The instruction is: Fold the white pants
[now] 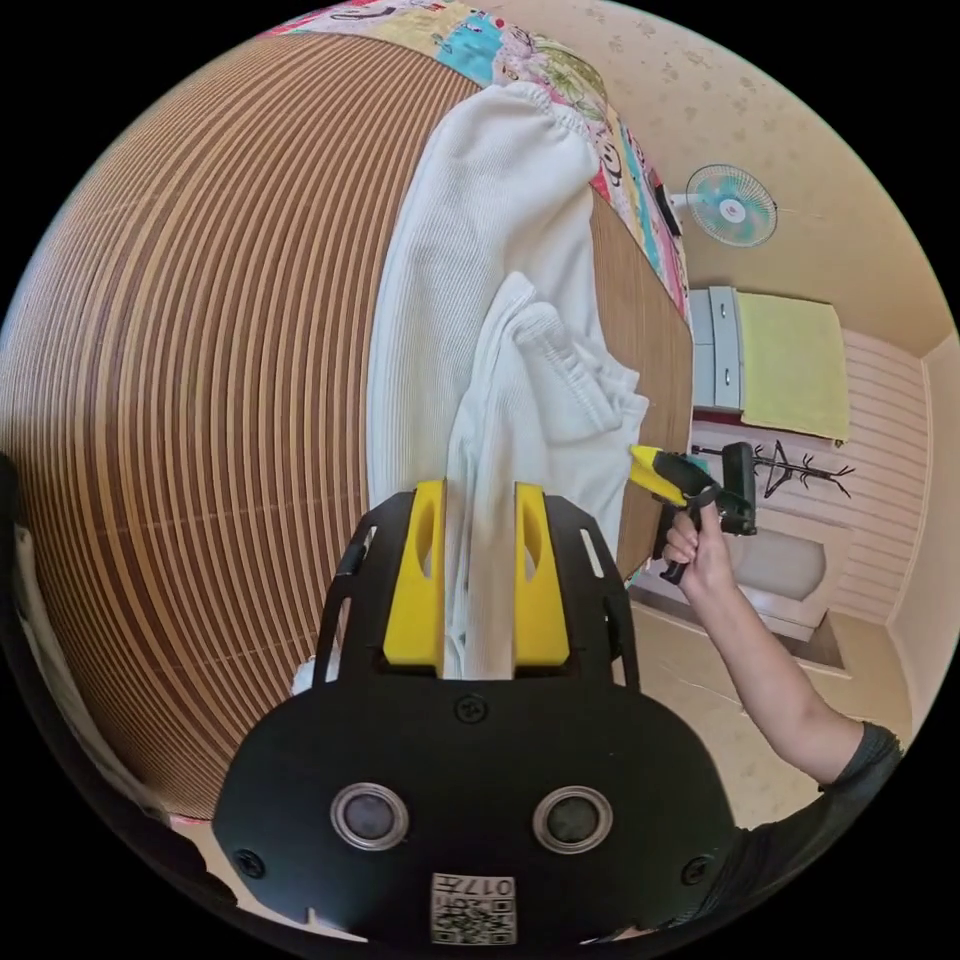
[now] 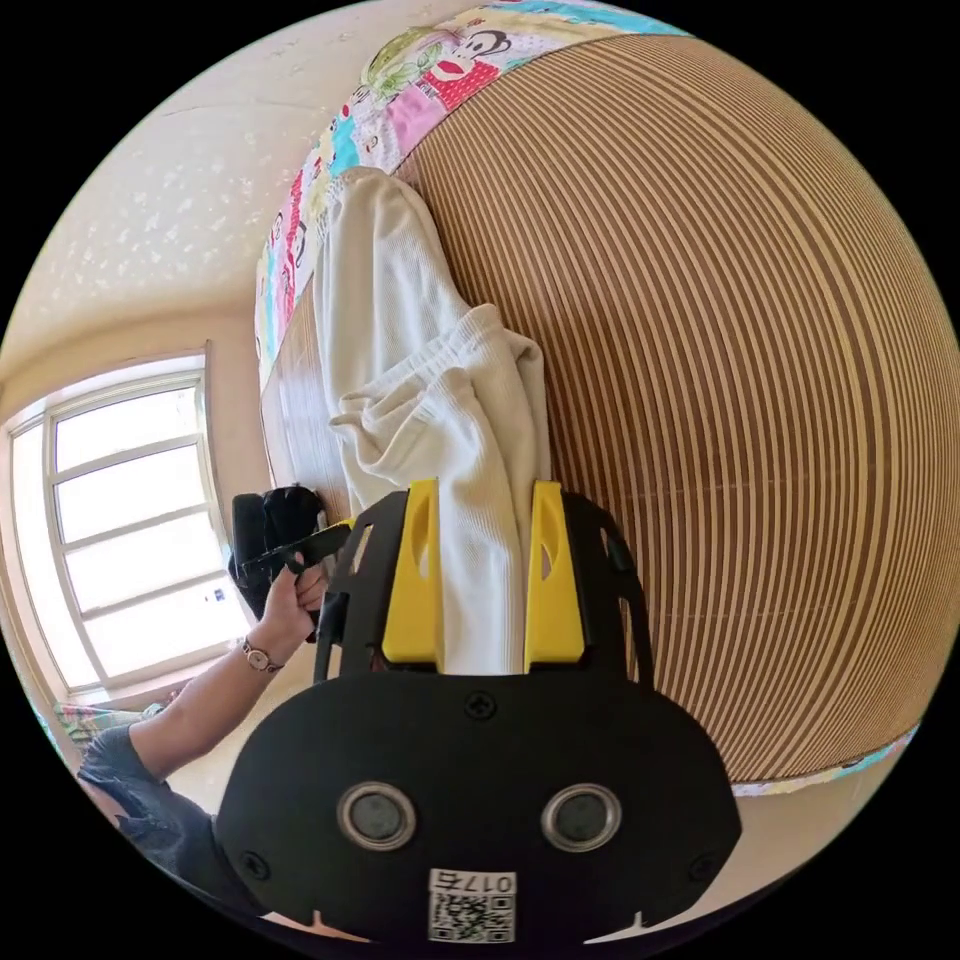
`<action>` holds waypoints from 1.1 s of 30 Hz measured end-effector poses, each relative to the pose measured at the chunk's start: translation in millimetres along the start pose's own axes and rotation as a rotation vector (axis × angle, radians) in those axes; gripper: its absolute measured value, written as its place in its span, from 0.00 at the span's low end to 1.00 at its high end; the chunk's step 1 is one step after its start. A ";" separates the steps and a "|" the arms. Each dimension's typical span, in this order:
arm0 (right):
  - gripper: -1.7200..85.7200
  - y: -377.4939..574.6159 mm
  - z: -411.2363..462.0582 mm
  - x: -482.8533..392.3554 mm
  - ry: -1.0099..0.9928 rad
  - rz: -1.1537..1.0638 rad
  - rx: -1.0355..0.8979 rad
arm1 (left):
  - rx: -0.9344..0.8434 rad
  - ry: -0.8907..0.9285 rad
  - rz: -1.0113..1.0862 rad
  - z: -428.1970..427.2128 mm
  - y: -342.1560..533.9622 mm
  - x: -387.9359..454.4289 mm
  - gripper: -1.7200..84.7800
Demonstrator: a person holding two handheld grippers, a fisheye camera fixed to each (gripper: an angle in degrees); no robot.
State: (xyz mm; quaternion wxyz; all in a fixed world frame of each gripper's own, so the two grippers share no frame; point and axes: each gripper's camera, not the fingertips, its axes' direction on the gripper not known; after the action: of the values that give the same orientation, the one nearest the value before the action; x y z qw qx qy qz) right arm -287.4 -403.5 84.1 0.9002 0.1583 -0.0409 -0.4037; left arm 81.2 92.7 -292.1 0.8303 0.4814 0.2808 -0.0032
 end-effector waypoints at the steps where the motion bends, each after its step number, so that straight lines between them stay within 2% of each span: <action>1: 0.11 2.9 -4.0 -13.4 0.040 -0.059 0.012 | -0.002 -0.006 0.001 4.4 1.6 2.3 0.11; 3: 0.08 12.0 -14.3 -33.0 -0.018 -0.174 0.042 | 0.025 0.003 0.014 0.2 10.2 4.8 0.09; 6: 0.07 29.5 -39.7 -53.4 -0.144 -0.290 0.150 | 0.198 -0.049 0.081 -37.3 49.4 20.4 0.05; 9: 0.08 15.6 -39.6 -44.2 -0.087 -0.186 0.136 | 0.324 0.000 0.082 -63.7 85.6 20.5 0.05; 11: 0.10 0.9 -28.3 -27.5 -0.027 -0.114 0.070 | 0.263 0.095 -0.065 -55.9 81.3 -10.6 0.07; 13: 0.13 -4.3 -29.3 -4.8 0.033 -0.019 0.031 | 0.262 0.115 -0.163 -54.5 78.7 -34.4 0.09; 16: 0.19 14.3 -42.2 15.8 -0.075 -0.026 0.037 | 0.313 0.106 -0.184 -71.0 86.4 -55.0 0.13; 18: 0.22 29.1 -35.5 31.7 -0.131 -0.017 -0.040 | 0.278 0.113 -0.156 -75.1 93.9 -62.5 0.17; 23: 0.26 76.4 -3.5 69.0 -0.267 -0.010 -0.226 | 0.020 0.114 -0.072 -55.6 125.5 -79.2 0.24; 28: 0.21 91.0 11.1 87.5 -0.423 0.009 -0.302 | -0.162 0.220 -0.030 -44.6 127.6 -79.5 0.23; 31: 0.15 85.4 5.0 99.4 -0.481 0.065 -0.331 | -0.186 0.106 -0.061 -60.4 122.4 -79.0 0.17; 33: 0.13 83.8 -2.6 98.0 -0.496 0.034 -0.397 | -0.220 0.150 -0.052 -71.3 119.5 -82.0 0.15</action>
State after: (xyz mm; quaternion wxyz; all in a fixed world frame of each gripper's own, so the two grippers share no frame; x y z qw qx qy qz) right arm -161.4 -423.1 102.9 0.8827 -0.1245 -0.1822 -0.4148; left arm 12.1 192.3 -185.3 0.8543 0.3790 0.3531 0.0422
